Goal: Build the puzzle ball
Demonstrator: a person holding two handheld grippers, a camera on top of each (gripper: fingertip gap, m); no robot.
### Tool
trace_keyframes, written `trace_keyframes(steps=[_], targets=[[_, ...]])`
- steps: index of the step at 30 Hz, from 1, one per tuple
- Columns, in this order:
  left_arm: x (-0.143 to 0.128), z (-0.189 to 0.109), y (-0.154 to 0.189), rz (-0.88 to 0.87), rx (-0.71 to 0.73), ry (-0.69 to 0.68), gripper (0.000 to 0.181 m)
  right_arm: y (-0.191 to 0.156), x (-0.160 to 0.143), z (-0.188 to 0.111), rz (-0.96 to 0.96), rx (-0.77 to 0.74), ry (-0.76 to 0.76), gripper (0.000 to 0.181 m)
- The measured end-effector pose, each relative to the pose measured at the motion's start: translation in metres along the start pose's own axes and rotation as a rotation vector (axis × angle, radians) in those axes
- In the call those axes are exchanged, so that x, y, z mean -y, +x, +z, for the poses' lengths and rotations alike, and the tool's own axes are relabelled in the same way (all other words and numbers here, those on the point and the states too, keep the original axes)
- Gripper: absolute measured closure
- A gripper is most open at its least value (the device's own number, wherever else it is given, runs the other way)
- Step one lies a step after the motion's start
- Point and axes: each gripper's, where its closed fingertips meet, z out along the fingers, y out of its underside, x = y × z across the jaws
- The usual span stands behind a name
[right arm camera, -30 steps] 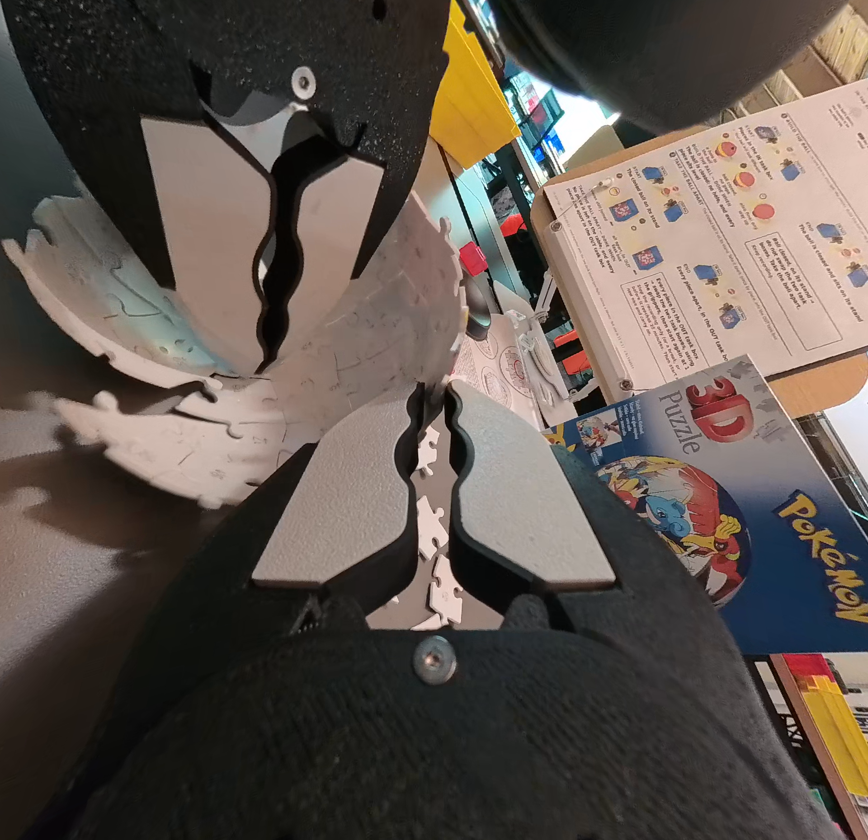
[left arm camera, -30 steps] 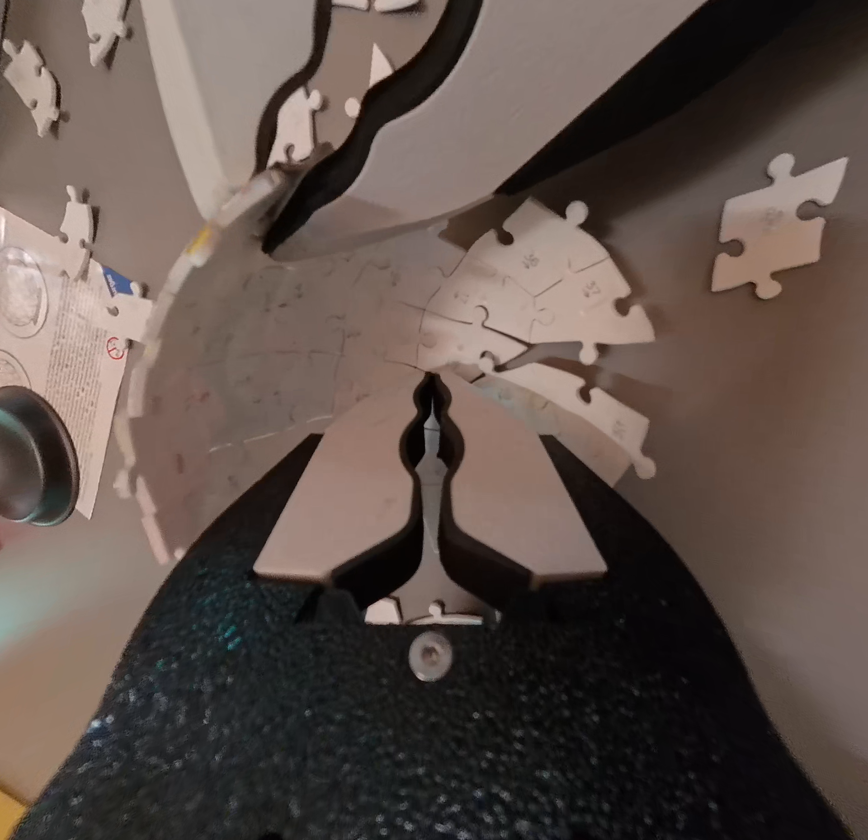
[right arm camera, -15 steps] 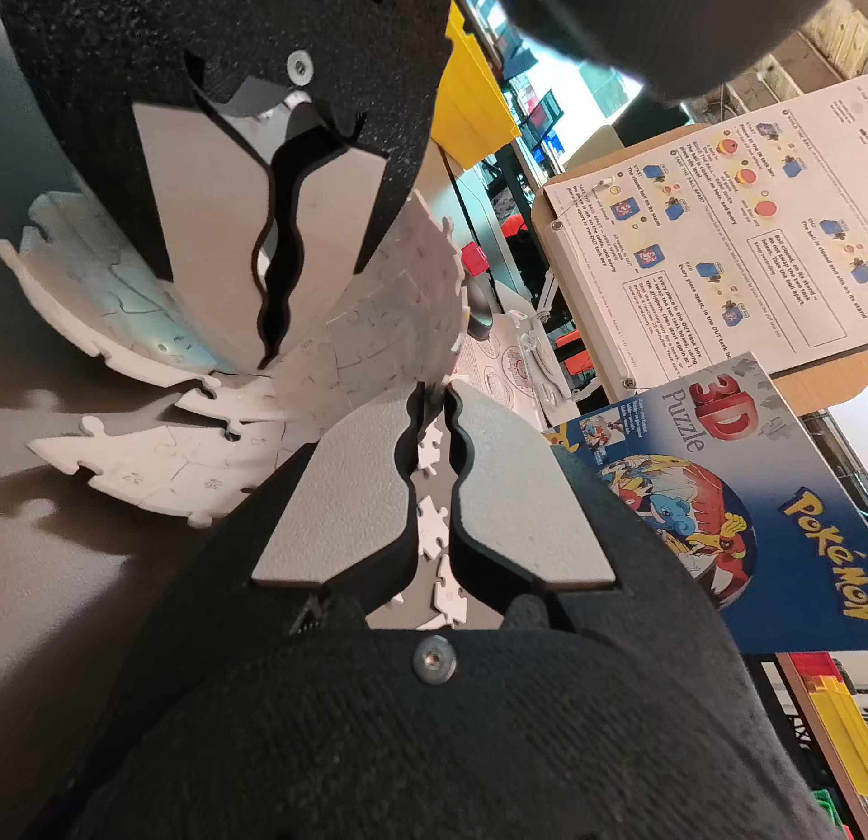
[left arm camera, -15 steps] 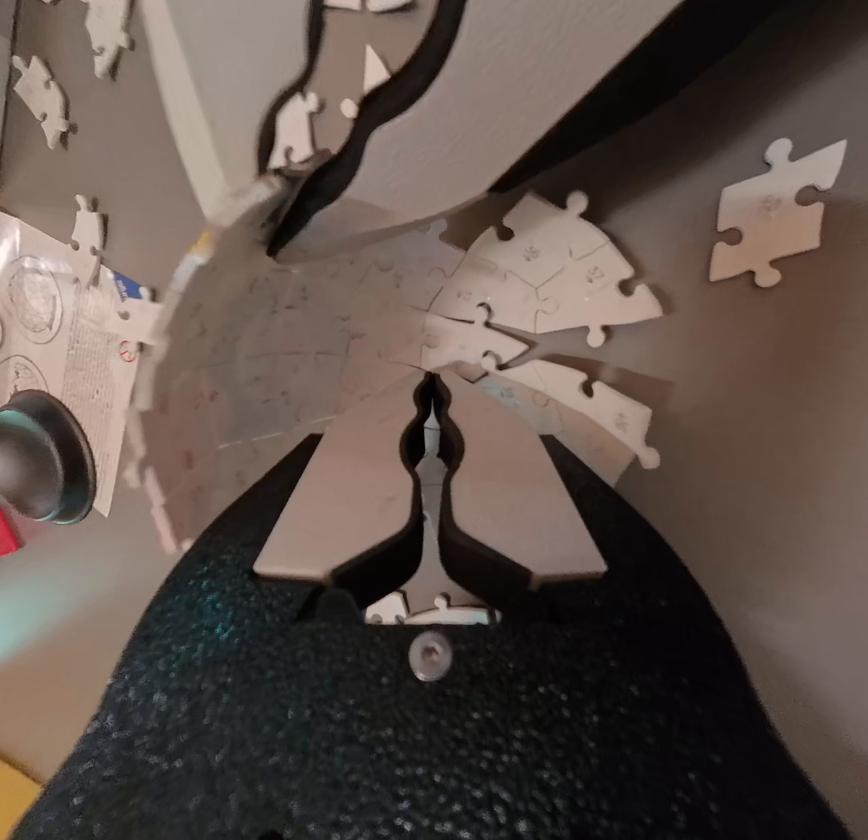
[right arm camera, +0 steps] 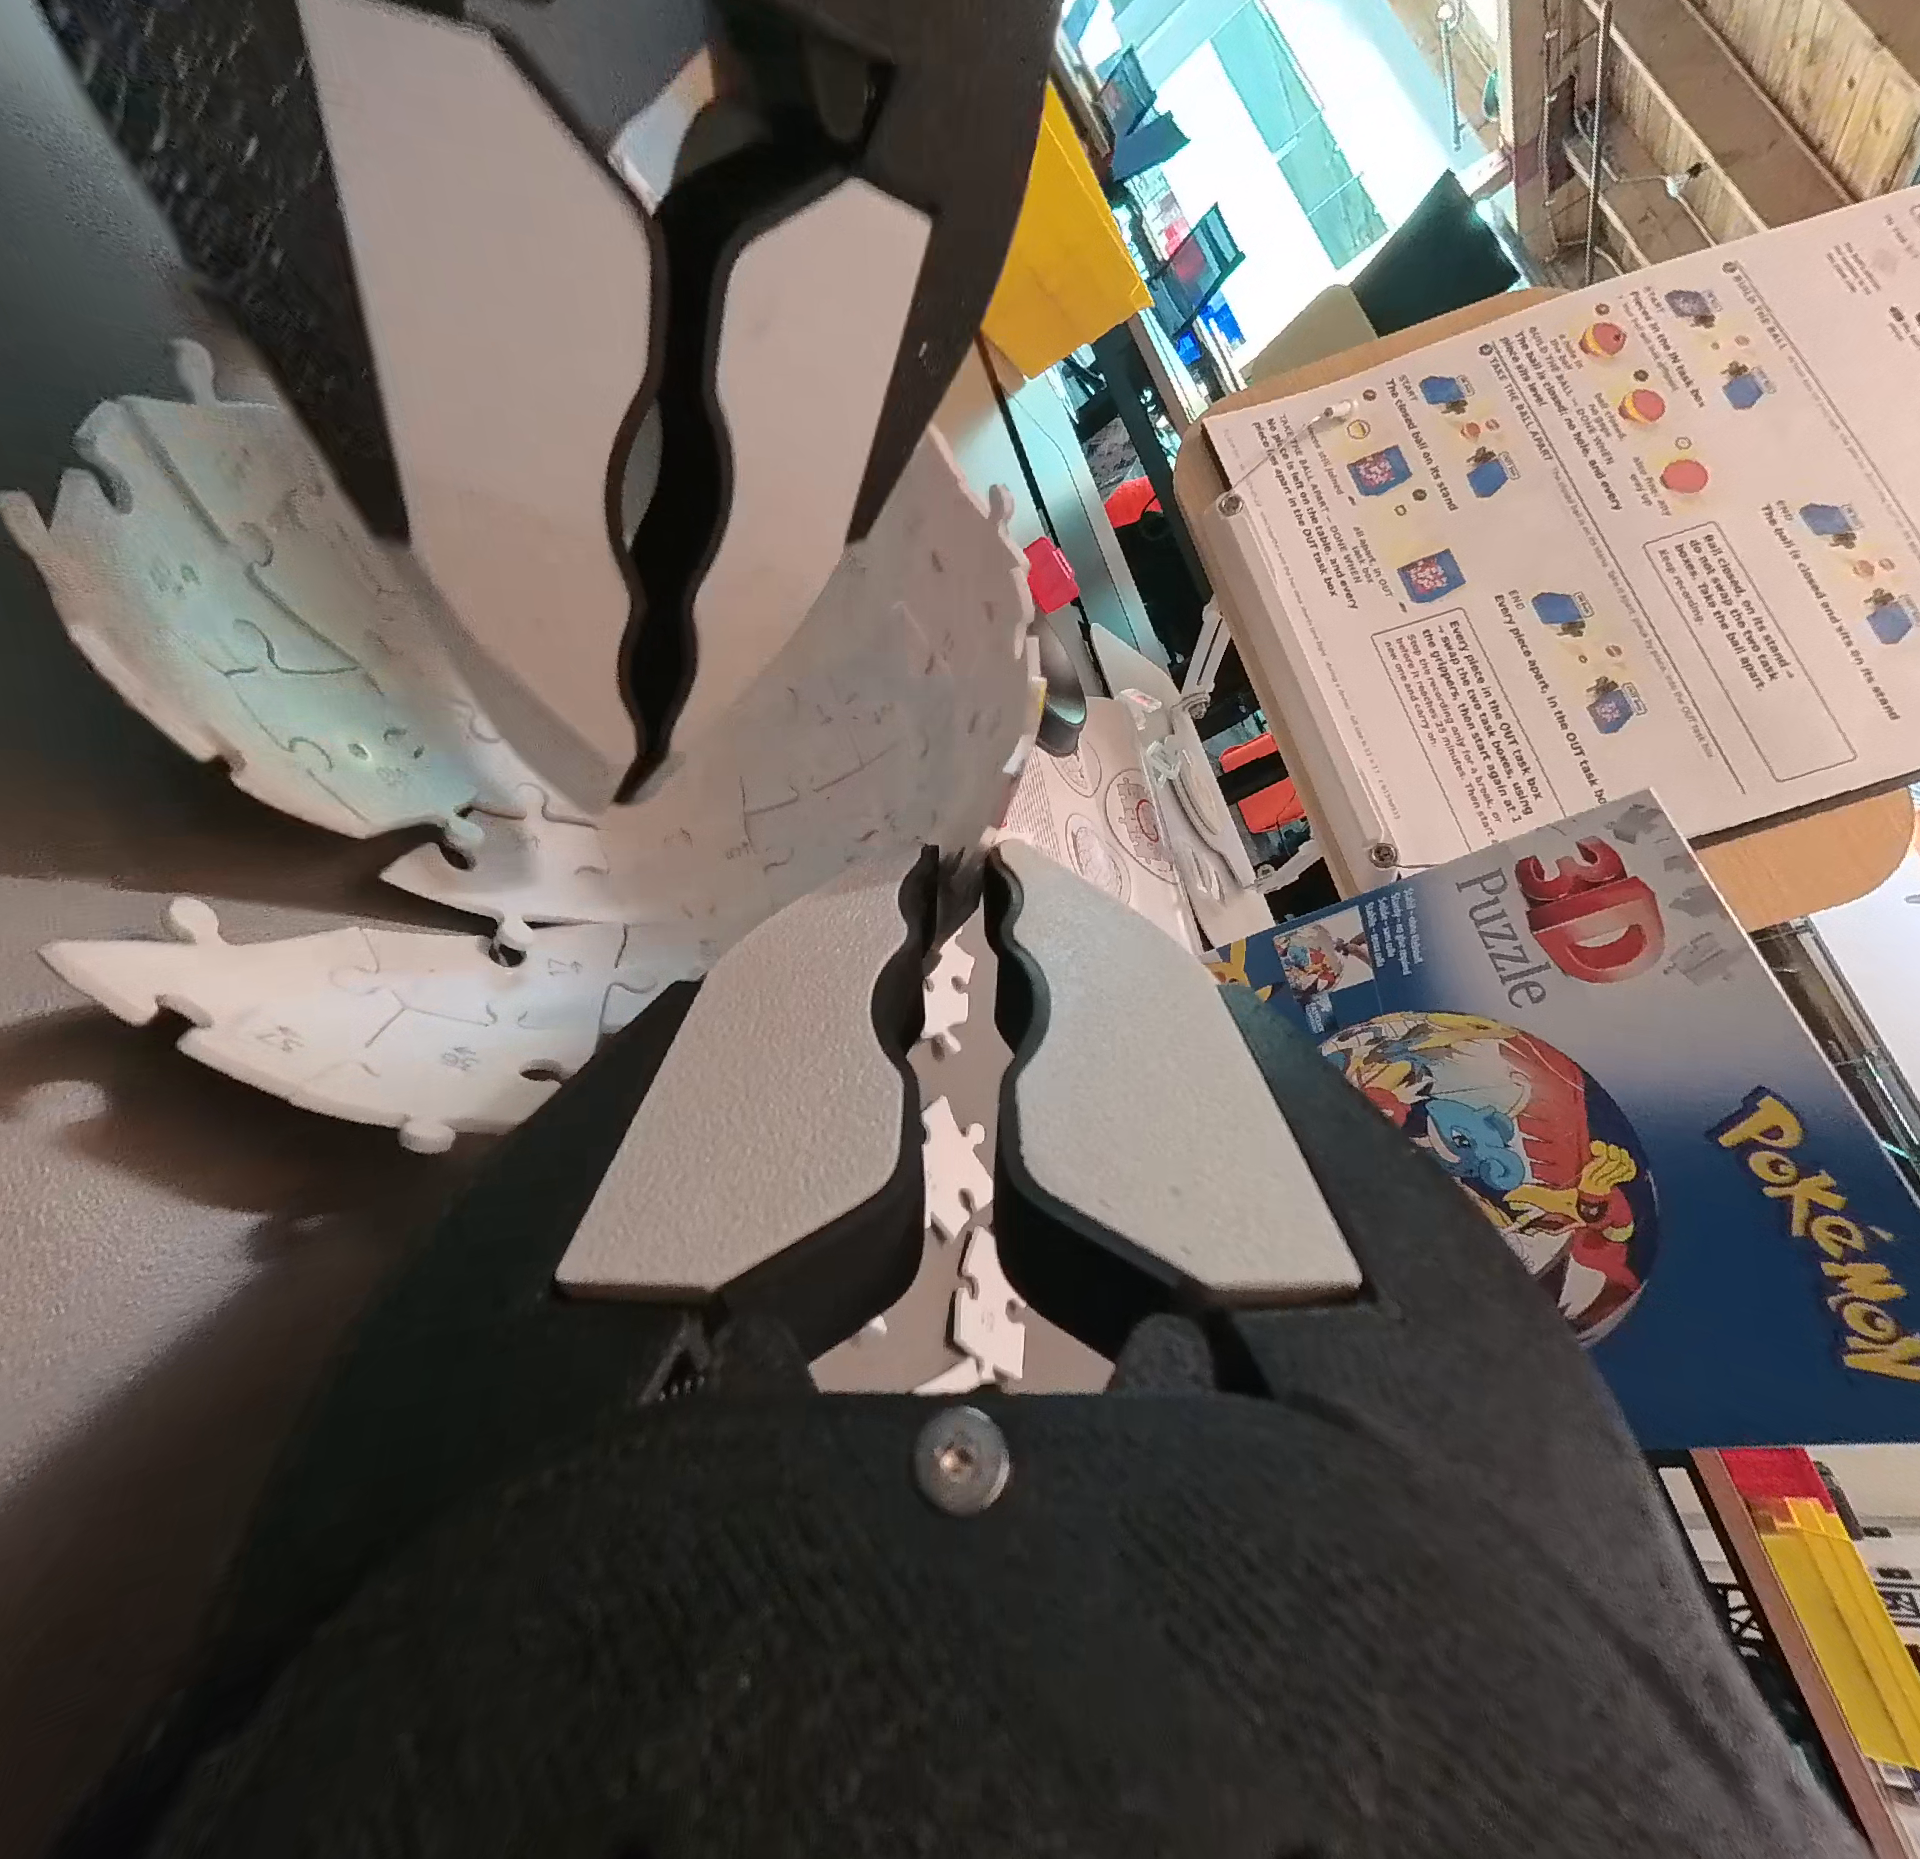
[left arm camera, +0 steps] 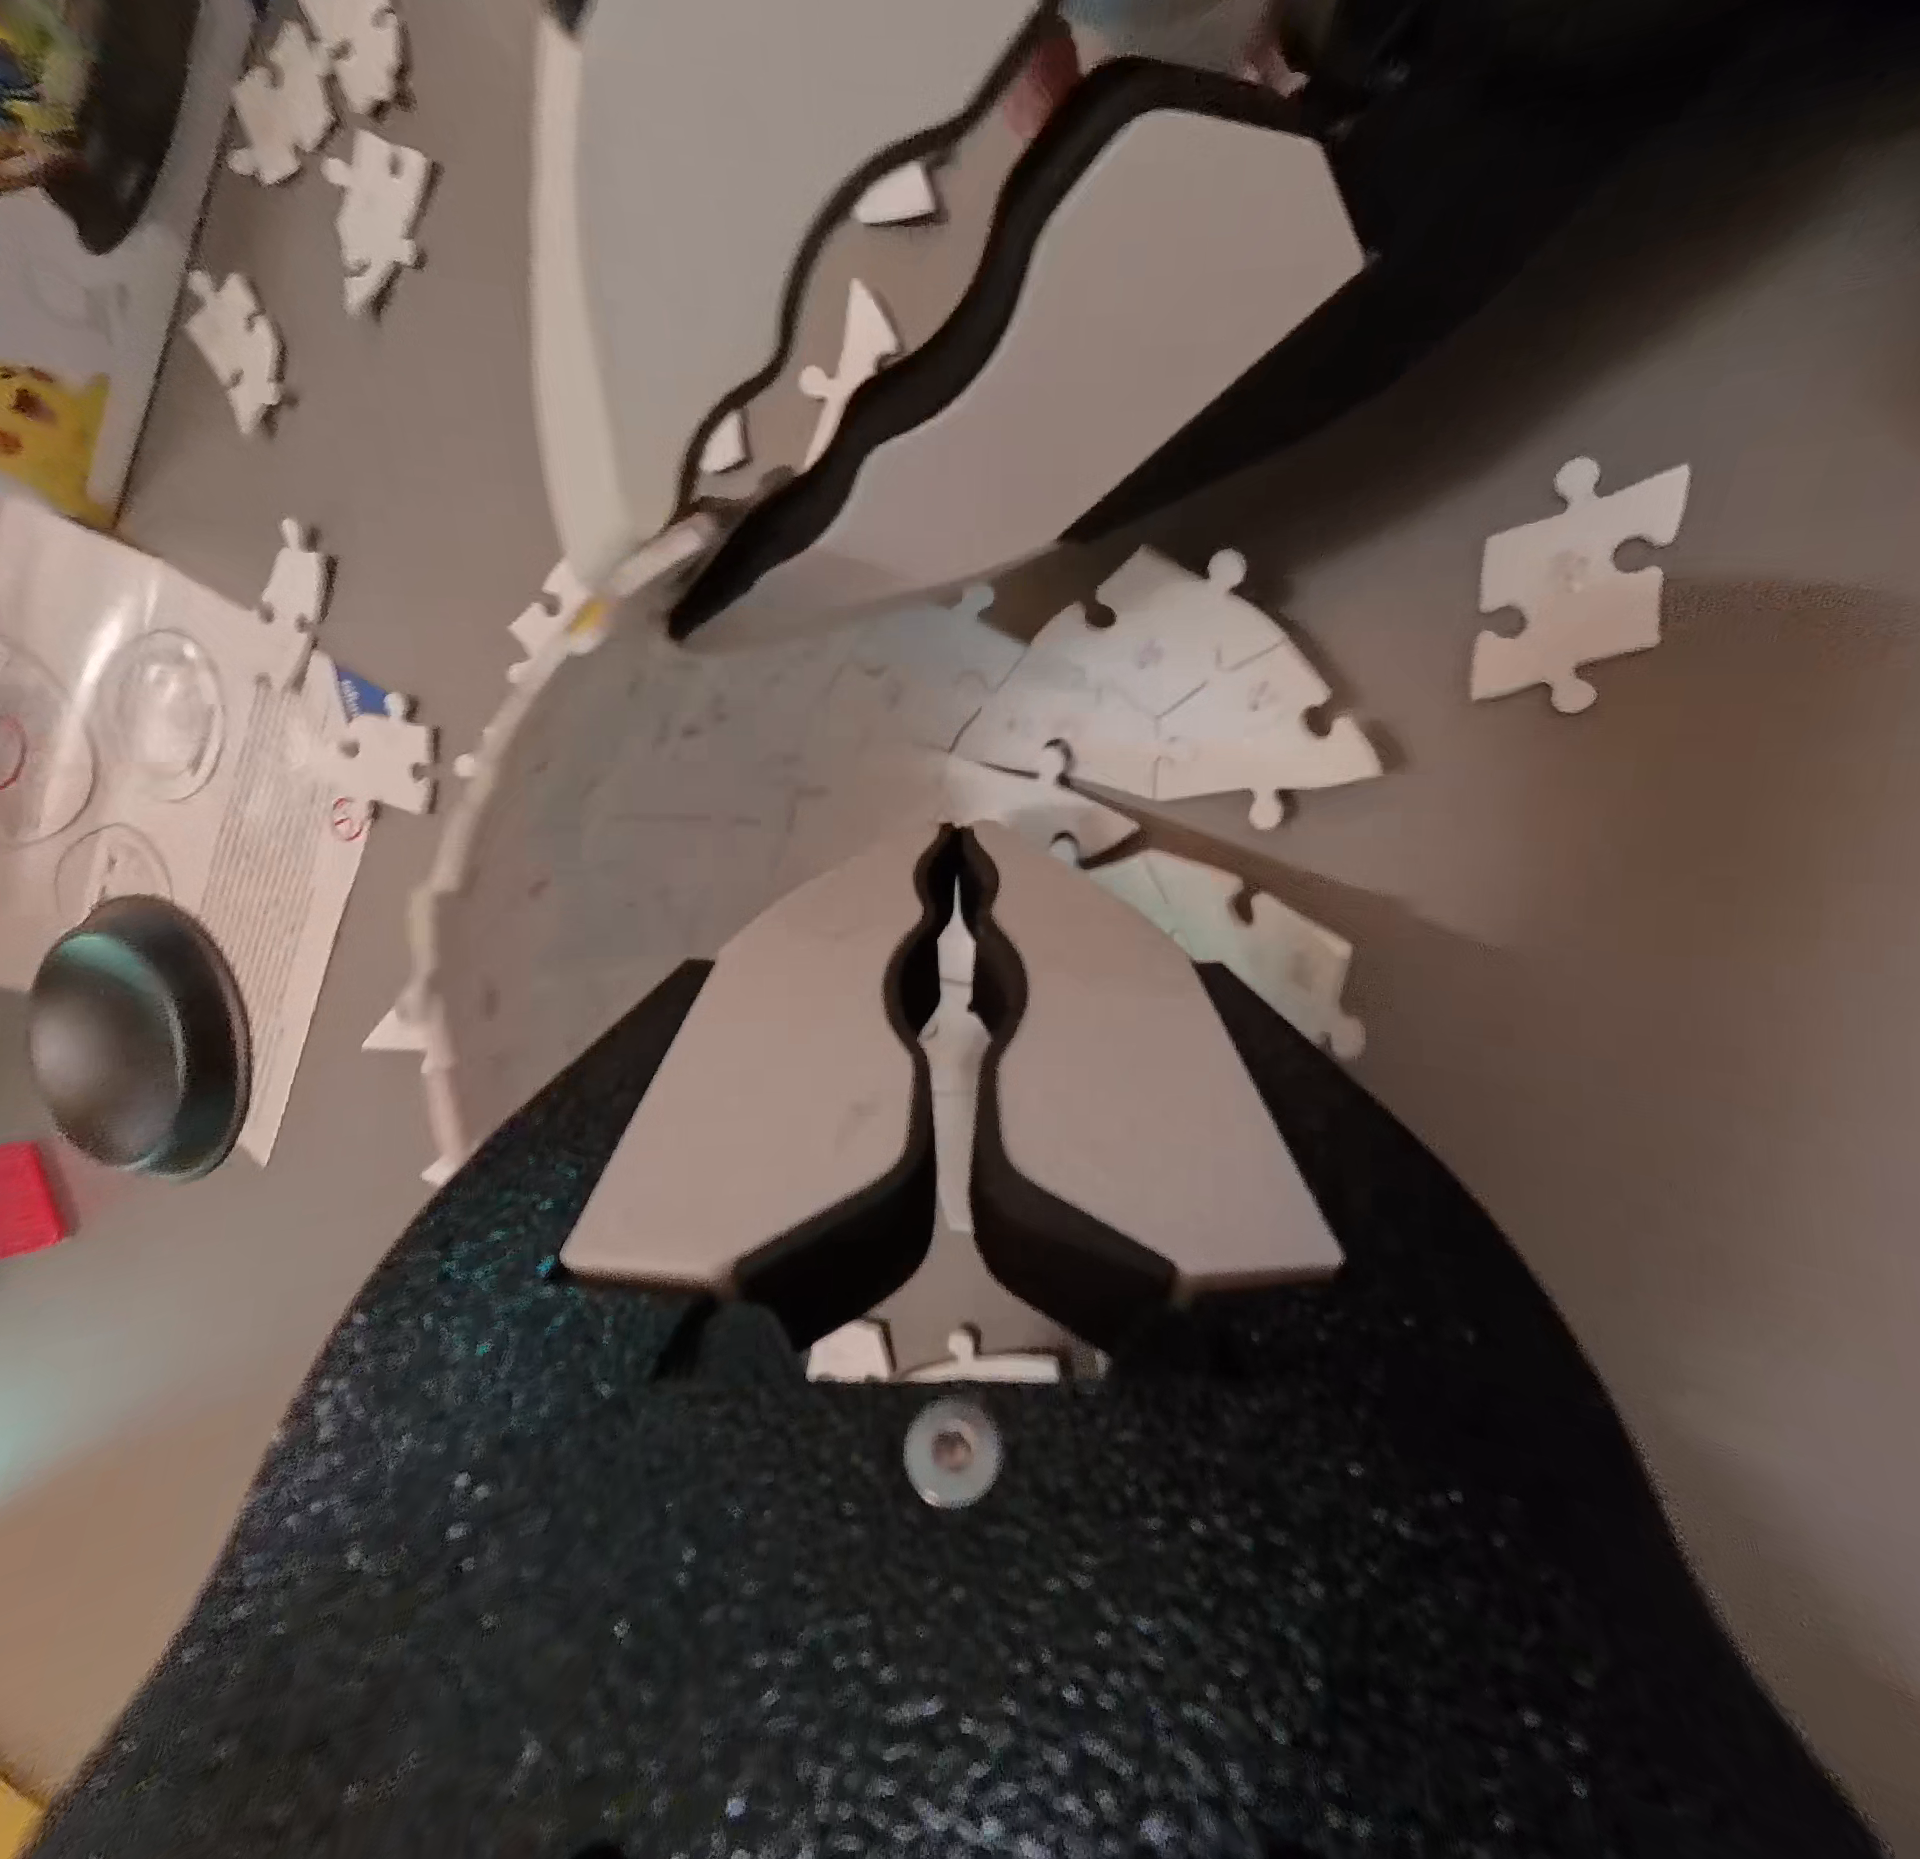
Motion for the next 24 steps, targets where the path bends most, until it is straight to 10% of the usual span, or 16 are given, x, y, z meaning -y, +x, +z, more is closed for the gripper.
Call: trace_keyframes(steps=[24], targets=[[-0.003,0.017,0.009,0.033,-0.015,-0.083,0.181,-0.002,-0.008,0.0,0.032,0.006,-0.014,0.171]])
